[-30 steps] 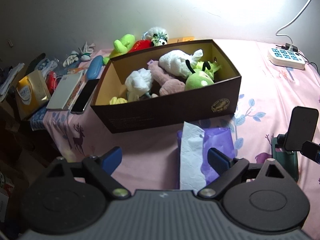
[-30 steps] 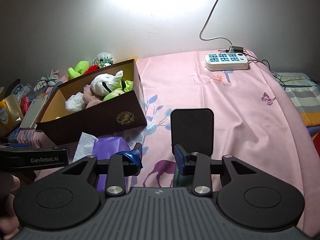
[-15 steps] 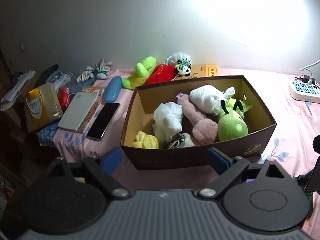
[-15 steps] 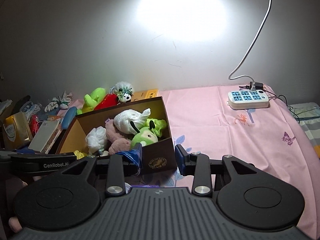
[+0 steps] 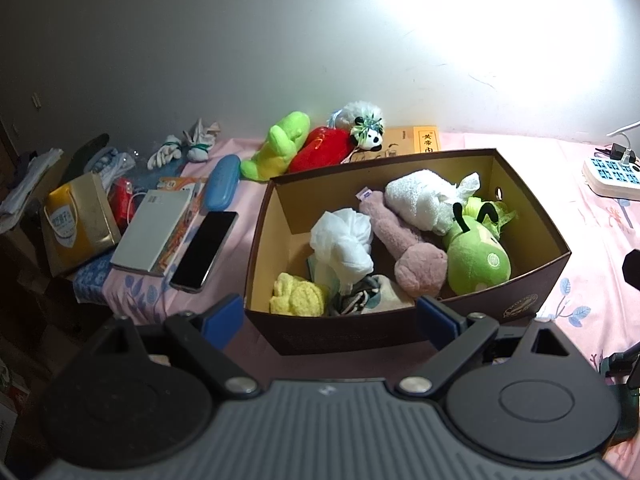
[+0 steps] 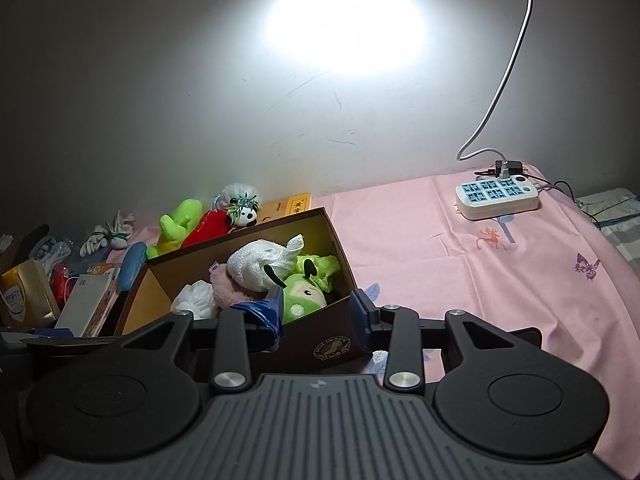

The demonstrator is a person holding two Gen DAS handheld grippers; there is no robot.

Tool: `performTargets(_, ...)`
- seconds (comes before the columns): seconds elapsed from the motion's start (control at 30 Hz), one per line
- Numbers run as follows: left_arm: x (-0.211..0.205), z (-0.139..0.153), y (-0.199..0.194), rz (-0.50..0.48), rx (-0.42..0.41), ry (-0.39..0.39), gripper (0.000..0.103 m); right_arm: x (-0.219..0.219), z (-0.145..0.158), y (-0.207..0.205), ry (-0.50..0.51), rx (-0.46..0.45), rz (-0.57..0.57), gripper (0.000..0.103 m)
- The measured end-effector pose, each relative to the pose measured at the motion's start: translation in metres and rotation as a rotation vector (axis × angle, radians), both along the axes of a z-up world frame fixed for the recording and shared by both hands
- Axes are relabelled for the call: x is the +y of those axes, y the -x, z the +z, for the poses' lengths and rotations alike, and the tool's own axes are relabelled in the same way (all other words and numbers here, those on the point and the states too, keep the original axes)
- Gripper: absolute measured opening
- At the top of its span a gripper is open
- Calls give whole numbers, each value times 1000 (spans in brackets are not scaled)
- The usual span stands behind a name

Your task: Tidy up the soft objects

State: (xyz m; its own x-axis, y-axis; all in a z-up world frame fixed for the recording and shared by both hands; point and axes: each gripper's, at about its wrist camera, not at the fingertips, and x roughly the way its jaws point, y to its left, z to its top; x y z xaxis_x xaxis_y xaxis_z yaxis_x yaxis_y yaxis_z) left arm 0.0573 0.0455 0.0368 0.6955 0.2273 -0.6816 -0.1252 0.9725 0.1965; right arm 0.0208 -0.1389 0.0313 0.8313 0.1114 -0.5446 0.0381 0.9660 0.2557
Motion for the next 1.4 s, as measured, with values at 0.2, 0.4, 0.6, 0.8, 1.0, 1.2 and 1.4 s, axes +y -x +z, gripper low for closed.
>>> performTargets(0.2,2,-8,-19,-14,22,19,96,6,-6,-9,25,5,-3,20)
performTargets(0.4,2,-16,-32,-25,50,40,96,7,-16,-20,35,40,-7,20)
performTargets(0.6,5,-22,-35,-30,79,58,96,13,-19,-22,49,50,21,20)
performTargets(0.8,6,-25,-34,-22,94,63,96,17,-21,-21,55,54,46,20)
performTargets(1.0,4,-26,-33,-26,103,55,96,17,-22,-22,44,61,60,21)
performTargets(1.2,6,-27,-33,-26,109,61,96,20,-22,-23,23,69,129,21)
performTargets(1.4,8,-26,-32,-24,91,57,96,26,-21,-19,39,34,170,22)
